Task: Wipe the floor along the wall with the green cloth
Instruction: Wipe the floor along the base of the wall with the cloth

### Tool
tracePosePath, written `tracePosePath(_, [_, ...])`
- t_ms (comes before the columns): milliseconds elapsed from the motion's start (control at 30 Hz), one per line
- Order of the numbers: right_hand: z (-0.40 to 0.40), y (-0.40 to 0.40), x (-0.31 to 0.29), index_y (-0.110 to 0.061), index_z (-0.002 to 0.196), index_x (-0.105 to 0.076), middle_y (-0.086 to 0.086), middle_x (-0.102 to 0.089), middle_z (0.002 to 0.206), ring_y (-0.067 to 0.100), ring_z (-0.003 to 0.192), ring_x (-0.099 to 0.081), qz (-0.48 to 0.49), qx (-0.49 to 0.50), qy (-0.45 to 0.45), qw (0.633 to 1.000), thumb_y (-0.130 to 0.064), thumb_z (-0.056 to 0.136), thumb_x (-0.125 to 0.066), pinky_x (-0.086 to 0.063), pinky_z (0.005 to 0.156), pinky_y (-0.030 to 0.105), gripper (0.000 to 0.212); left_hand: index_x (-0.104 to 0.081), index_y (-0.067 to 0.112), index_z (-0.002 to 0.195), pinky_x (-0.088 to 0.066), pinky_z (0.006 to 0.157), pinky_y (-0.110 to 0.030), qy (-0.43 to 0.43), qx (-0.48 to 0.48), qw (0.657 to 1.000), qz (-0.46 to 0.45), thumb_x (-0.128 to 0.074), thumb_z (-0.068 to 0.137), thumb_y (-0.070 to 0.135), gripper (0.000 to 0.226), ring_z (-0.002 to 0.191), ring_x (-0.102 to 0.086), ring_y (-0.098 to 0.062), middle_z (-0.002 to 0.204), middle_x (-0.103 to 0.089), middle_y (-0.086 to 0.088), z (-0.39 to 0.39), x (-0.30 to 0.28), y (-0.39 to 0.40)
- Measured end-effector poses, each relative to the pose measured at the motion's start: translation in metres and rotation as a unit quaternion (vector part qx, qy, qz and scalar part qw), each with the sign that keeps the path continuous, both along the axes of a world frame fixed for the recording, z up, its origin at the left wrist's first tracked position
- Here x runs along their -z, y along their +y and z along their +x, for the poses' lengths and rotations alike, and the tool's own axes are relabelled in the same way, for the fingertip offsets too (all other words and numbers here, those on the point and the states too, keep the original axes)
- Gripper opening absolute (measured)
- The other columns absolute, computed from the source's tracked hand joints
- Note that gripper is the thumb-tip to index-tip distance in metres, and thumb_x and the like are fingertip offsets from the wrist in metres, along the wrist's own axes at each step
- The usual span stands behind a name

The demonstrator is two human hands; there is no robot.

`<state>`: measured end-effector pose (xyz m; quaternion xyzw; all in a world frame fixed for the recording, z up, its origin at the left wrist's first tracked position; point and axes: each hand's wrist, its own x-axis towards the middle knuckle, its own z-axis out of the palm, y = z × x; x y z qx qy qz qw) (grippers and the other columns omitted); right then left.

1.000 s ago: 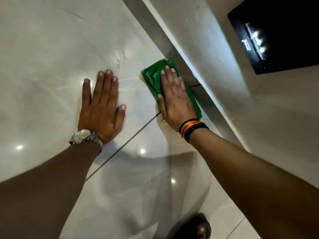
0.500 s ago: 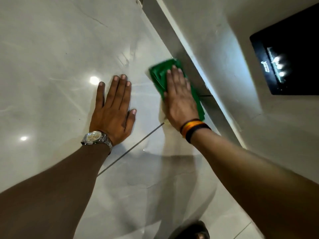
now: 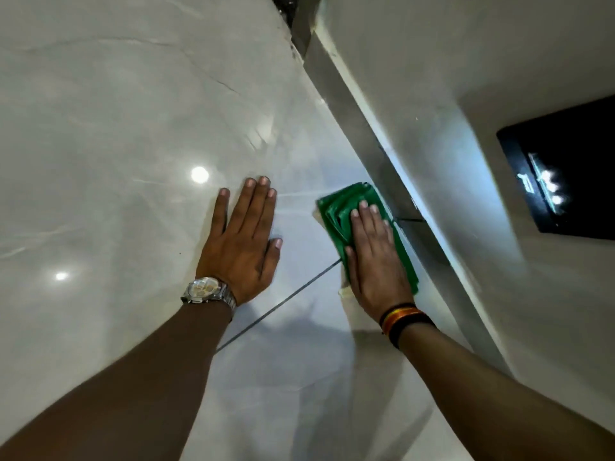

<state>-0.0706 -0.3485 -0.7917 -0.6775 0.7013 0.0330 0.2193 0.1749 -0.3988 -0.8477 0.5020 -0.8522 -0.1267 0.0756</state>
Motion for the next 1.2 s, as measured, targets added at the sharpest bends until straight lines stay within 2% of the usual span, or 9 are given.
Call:
tracePosePath(100, [0.007,-0.034,0.006,-0.008,0.160,-0.021,0.010,-0.014,0.169,0.023,0.157,-0.005,-0.021,-0.051,-0.023,0.998,-0.019,0.105,-0.038,-0.007,0.128,0.045,0.058,-0.018,0.001,0.171,-0.011,0.136,-0.064,0.003,0.000,1.000,-0.006,-0.035,0.107,0.036,0.075,0.170,-0.014,-0.034,0.181,-0.017,-0.018,0.000,0.003,0.000])
tracePosePath(200, [0.038,-0.113,0.014,-0.011,0.160,-0.022,0.010,-0.016,0.168,0.024,0.157,-0.008,-0.052,-0.084,-0.041,0.994,-0.020,0.105,-0.036,-0.002,0.128,0.040,0.057,-0.019,0.002,0.171,-0.012,0.136,-0.064,-0.003,0.001,1.000,-0.010,-0.035,0.107,0.037,0.075,0.170,-0.014,-0.033,0.181,-0.018,-0.018,0.001,0.005,0.000])
tracePosePath(333, [0.080,-0.192,0.021,-0.010,0.161,-0.019,0.010,-0.013,0.169,0.025,0.157,-0.008,-0.085,-0.089,-0.032,0.992,-0.022,0.105,-0.030,-0.007,0.128,0.044,0.058,-0.023,0.003,0.170,-0.011,0.136,-0.063,-0.010,0.003,1.000,-0.010,-0.033,0.107,0.039,0.074,0.170,-0.015,-0.032,0.180,-0.021,-0.018,0.002,0.010,0.000])
tracePosePath(467, [0.061,-0.137,0.022,-0.010,0.159,-0.023,0.009,-0.018,0.168,0.024,0.156,-0.012,-0.106,0.028,-0.029,0.994,-0.028,0.104,-0.036,-0.007,0.128,0.042,0.060,-0.021,0.003,0.171,-0.007,0.137,-0.061,-0.014,0.007,1.000,-0.011,-0.033,0.107,0.039,0.074,0.170,-0.012,-0.031,0.181,-0.019,-0.017,0.003,0.007,0.000])
tracePosePath(667, [-0.004,0.024,0.013,-0.004,0.153,-0.032,0.016,-0.027,0.164,0.030,0.153,-0.023,-0.026,0.122,0.014,0.992,-0.028,0.101,-0.039,-0.024,0.121,0.055,0.058,-0.016,0.002,0.171,-0.010,0.136,-0.064,-0.011,0.004,1.000,0.002,-0.034,0.107,0.037,0.076,0.170,-0.011,-0.033,0.182,-0.014,-0.016,0.001,0.004,0.000])
tracePosePath(767, [0.002,0.005,0.017,-0.006,0.152,-0.032,0.016,-0.026,0.163,0.032,0.152,-0.021,-0.020,0.104,0.012,0.994,-0.039,0.102,-0.037,-0.019,0.124,0.056,0.060,-0.017,0.003,0.171,-0.011,0.136,-0.064,-0.009,0.003,1.000,0.001,-0.035,0.107,0.037,0.075,0.170,-0.011,-0.032,0.182,-0.014,-0.016,0.001,0.004,0.000])
tracePosePath(867, [0.030,-0.056,0.020,-0.008,0.154,-0.032,0.016,-0.026,0.164,0.031,0.153,-0.021,-0.066,0.090,-0.016,0.994,-0.053,0.103,-0.039,-0.011,0.126,0.050,0.068,-0.016,0.003,0.172,-0.007,0.137,-0.061,-0.012,0.005,1.000,0.003,-0.033,0.107,0.038,0.075,0.171,-0.010,-0.031,0.182,-0.014,-0.016,0.000,0.004,0.001])
tracePosePath(1067, [0.092,-0.184,0.031,-0.009,0.157,-0.030,0.011,-0.021,0.167,0.025,0.155,-0.016,-0.125,0.064,-0.022,0.990,-0.037,0.104,-0.036,-0.007,0.127,0.043,0.060,-0.024,0.004,0.170,-0.006,0.138,-0.060,-0.021,-0.001,1.000,-0.001,-0.031,0.107,0.042,0.074,0.170,-0.016,-0.032,0.180,-0.023,-0.018,0.000,0.006,-0.001])
tracePosePath(1200, [0.068,-0.147,0.034,-0.012,0.151,-0.042,0.009,-0.034,0.163,0.025,0.152,-0.026,-0.170,0.080,-0.075,0.979,-0.022,0.102,-0.045,-0.009,0.124,0.038,0.050,-0.025,0.002,0.169,-0.011,0.136,-0.063,-0.015,0.004,1.000,-0.016,-0.036,0.105,0.038,0.074,0.169,-0.016,-0.033,0.180,-0.022,-0.019,-0.001,0.002,0.000])
